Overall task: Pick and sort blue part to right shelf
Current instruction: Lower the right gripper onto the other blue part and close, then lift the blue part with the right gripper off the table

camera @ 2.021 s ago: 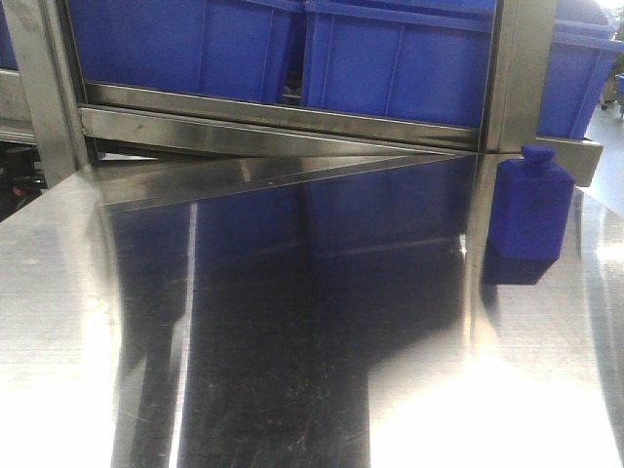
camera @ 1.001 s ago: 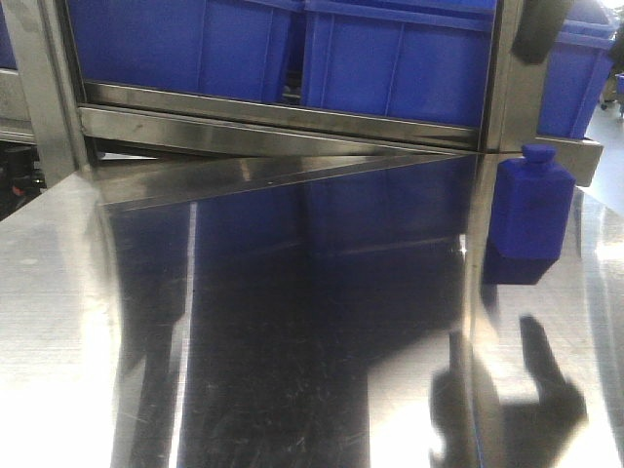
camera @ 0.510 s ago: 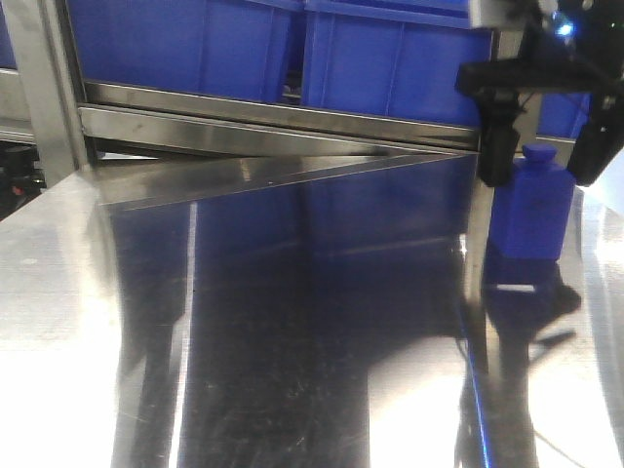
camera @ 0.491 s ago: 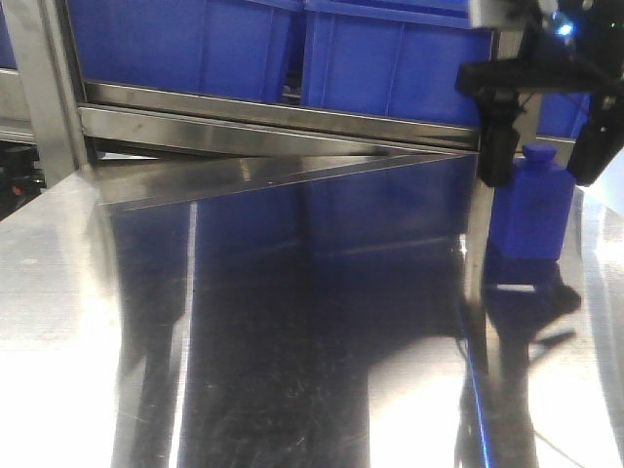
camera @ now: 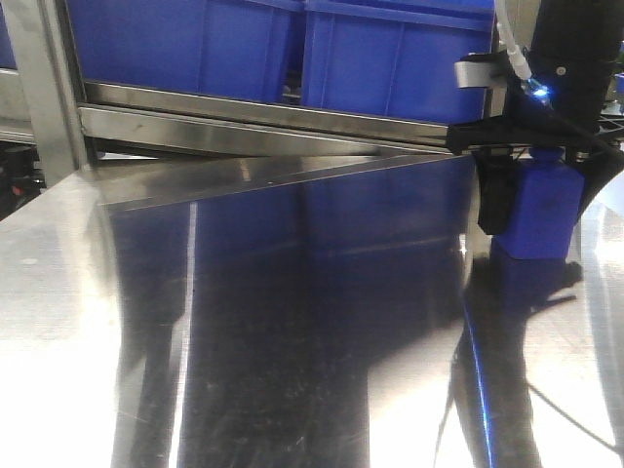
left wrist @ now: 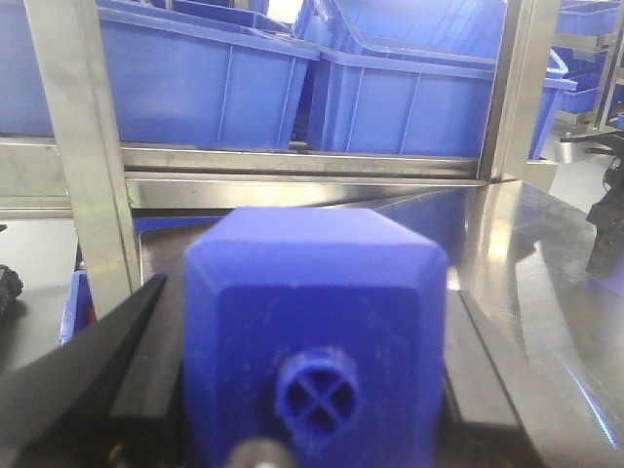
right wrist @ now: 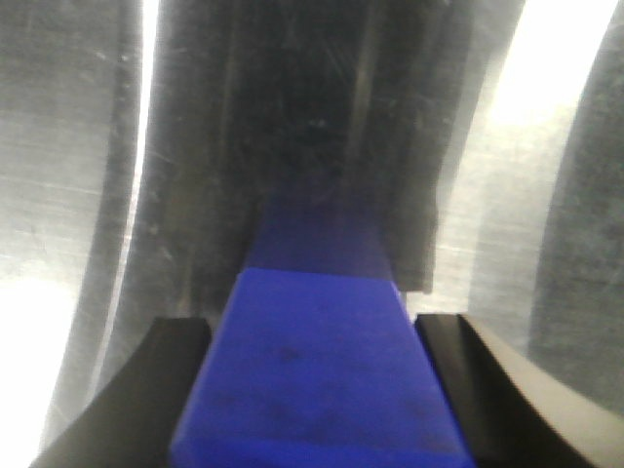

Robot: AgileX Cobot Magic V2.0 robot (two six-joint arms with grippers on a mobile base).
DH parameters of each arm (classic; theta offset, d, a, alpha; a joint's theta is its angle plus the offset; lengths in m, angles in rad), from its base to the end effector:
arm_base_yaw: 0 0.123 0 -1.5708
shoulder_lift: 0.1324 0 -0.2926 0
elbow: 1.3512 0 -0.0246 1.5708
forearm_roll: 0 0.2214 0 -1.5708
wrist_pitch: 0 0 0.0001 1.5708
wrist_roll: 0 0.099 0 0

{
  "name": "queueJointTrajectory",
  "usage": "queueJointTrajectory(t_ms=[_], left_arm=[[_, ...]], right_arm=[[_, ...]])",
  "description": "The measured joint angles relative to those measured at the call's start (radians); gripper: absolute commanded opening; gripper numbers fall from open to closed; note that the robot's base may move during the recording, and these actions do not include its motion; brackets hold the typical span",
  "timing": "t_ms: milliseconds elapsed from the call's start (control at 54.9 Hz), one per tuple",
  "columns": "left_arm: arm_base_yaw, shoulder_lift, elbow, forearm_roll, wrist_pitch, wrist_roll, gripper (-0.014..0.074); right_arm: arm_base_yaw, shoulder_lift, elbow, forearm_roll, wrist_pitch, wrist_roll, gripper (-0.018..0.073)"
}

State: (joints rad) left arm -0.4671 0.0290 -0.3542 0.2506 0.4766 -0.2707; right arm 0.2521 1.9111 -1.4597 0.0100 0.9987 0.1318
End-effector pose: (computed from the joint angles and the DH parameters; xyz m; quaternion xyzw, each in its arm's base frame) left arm 0.0072 0.0090 0.2761 0.1125 0.7161 -0.1349 0.6755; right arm 0.3573 0.0929 0.2308 -0.0575 0.9929 0.0242 0.1010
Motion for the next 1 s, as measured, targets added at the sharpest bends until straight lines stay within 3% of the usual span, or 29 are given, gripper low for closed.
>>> queueJointTrajectory(t_ms=[255, 437, 1001], left_arm=[[0.0, 0.0, 0.0, 0.0, 0.0, 0.0, 0.0354], [0.0, 0.0, 0.0, 0.0, 0.0, 0.0, 0.0354], [0.0, 0.0, 0.0, 0.0, -0.002, 0.0, 0.0354]], right_arm=[[0.0, -0.023, 0.0, 0.0, 0.011, 0.0, 0.0182], [0.0, -0.171, 0.068, 0.0, -0.034, -0.01, 0.0182], [0.0, -1.004, 0.741, -0.001, -0.444, -0.108, 0.0182]])
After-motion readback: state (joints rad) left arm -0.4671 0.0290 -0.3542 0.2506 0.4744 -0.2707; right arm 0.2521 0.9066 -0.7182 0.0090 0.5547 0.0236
